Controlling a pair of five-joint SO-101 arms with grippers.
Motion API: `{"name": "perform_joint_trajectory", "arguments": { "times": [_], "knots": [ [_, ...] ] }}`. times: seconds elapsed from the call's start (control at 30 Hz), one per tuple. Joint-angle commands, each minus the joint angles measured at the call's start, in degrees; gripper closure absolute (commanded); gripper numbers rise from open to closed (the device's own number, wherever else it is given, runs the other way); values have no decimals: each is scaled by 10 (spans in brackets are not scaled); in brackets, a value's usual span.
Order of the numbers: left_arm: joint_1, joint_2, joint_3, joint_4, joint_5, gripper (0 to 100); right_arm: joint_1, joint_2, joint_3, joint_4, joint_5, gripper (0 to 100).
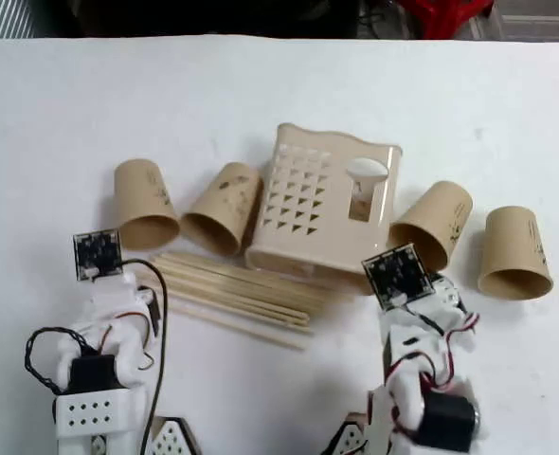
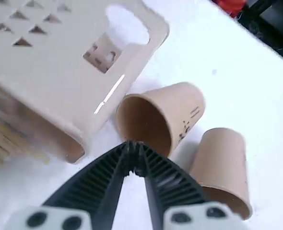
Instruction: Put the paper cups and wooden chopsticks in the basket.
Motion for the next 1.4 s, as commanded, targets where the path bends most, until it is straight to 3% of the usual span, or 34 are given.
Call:
{"name": "perform_joint_trajectory", "arguments": {
  "times": [0.0, 0.2, 0.4, 0.67, 0.9, 1.37],
  "knots": [
    [0, -5, -3, 3, 4, 915, -11, 67, -105, 4, -16, 927],
    [0, -5, -3, 3, 4, 915, -39, 346, -261, -32, -99, 750],
    [0, -5, -3, 3, 4, 915, -106, 663, -474, -31, -173, 744],
    [0, -5, -3, 3, 4, 915, -109, 963, -678, -14, -197, 744],
    [0, -5, -3, 3, 4, 915, -92, 1087, -769, -12, -197, 744],
    [0, -5, -3, 3, 4, 915, -65, 1207, -778, -57, -193, 745]
  ]
}}
